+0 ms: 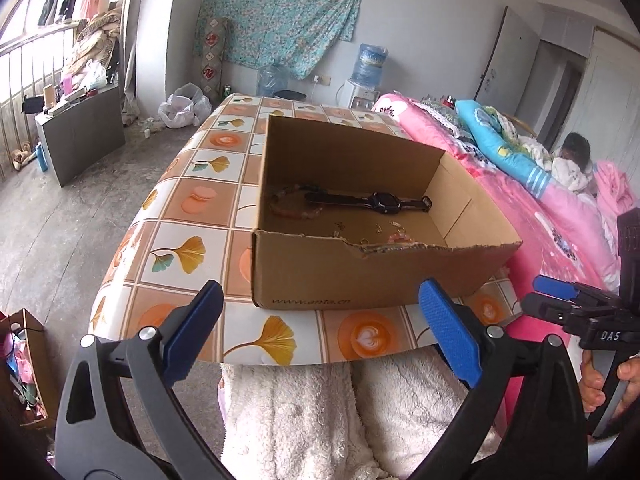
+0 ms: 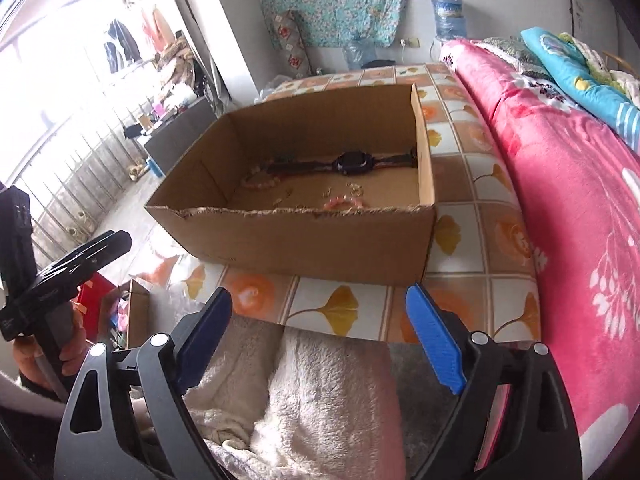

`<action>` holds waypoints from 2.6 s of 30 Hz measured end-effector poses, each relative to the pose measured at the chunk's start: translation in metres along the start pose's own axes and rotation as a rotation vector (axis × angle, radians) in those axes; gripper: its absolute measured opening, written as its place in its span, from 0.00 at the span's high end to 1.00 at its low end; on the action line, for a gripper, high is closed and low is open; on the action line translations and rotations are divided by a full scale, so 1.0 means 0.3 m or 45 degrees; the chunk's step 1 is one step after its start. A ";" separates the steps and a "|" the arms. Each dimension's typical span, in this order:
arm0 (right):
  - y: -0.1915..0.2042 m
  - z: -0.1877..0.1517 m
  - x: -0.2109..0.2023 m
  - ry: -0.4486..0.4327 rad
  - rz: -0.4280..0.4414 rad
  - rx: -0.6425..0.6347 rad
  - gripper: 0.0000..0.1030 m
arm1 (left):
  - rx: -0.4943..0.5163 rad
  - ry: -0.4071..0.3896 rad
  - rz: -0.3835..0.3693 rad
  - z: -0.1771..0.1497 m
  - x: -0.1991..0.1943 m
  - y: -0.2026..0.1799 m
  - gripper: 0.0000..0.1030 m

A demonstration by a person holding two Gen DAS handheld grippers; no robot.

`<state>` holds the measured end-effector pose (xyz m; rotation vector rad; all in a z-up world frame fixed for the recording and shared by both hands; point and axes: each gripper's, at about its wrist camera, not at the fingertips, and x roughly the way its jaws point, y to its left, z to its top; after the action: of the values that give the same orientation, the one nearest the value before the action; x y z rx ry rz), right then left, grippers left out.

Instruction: Organize jewelry

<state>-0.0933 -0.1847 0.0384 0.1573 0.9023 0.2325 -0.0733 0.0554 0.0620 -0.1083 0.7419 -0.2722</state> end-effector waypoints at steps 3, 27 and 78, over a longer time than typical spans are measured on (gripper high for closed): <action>0.046 0.010 0.049 0.025 -0.057 -0.038 0.16 | 0.065 0.043 0.105 -0.007 0.053 -0.062 0.08; 0.101 0.092 0.137 0.047 -0.240 0.055 0.10 | 0.053 0.248 0.318 0.059 0.192 -0.096 0.08; 0.081 0.102 0.189 0.129 -0.281 0.106 0.10 | -0.019 0.384 0.317 0.068 0.281 -0.076 0.08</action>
<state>-0.0386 -0.1474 0.0198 0.1224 1.0225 -0.0020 -0.0048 0.0096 0.0263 0.0127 1.0473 -0.0441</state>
